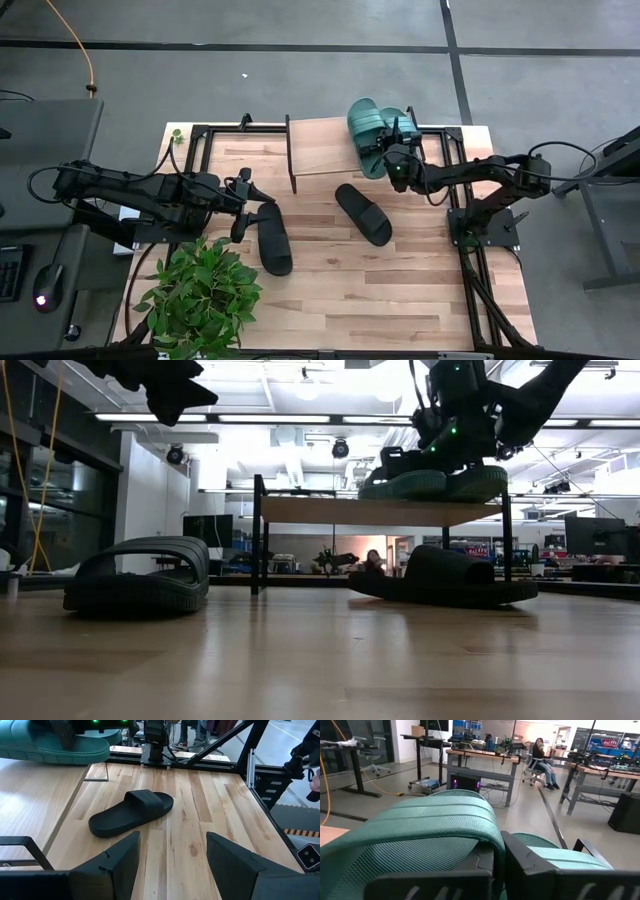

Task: Pick and place slides into the shelf
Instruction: Put the green slipper on the shelf

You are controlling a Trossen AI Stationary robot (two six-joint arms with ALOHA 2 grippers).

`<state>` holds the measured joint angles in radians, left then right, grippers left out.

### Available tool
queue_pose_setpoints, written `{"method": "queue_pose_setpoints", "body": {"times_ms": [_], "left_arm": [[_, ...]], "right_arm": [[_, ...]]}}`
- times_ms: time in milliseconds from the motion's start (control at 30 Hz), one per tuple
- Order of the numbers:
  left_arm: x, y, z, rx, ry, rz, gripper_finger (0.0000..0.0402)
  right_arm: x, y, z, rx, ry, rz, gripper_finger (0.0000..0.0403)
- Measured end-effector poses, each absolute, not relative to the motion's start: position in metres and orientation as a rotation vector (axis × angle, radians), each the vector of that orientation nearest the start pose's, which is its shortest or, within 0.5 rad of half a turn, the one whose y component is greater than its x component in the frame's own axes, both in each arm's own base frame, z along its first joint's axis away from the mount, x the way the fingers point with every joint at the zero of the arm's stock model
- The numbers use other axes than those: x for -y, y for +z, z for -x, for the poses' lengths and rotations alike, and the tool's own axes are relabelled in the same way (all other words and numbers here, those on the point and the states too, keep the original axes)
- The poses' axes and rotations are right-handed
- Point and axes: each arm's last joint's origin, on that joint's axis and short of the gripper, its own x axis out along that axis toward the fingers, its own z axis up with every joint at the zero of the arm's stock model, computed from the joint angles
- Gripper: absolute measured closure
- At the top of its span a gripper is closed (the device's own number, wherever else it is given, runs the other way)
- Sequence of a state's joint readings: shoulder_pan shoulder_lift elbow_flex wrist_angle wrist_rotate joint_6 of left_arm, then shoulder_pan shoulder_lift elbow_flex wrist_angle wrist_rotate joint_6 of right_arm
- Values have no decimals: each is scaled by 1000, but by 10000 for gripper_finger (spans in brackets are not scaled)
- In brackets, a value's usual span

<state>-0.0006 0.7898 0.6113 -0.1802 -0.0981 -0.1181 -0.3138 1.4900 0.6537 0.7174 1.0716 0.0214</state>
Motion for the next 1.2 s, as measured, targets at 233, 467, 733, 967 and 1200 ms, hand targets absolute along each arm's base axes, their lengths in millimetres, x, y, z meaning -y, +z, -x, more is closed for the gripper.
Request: {"method": "queue_pose_setpoints", "body": {"times_ms": [233, 467, 733, 967, 1200], "left_arm": [[-3, 273, -176, -352, 118, 99, 192], [-3, 273, -176, -352, 118, 100, 192], [-3, 273, -176, -352, 118, 101, 192], [-3, 273, -176, -352, 118, 101, 192], [-3, 273, -176, -352, 118, 101, 192]], "right_arm": [[114, 207, -270, -141, -1377, 45, 403], [116, 196, -274, -166, -1418, 60, 403], [115, 196, -275, -200, -1405, 119, 394], [110, 201, -277, -206, -1405, 175, 348], [110, 201, -278, -211, -1390, 187, 293]]}}
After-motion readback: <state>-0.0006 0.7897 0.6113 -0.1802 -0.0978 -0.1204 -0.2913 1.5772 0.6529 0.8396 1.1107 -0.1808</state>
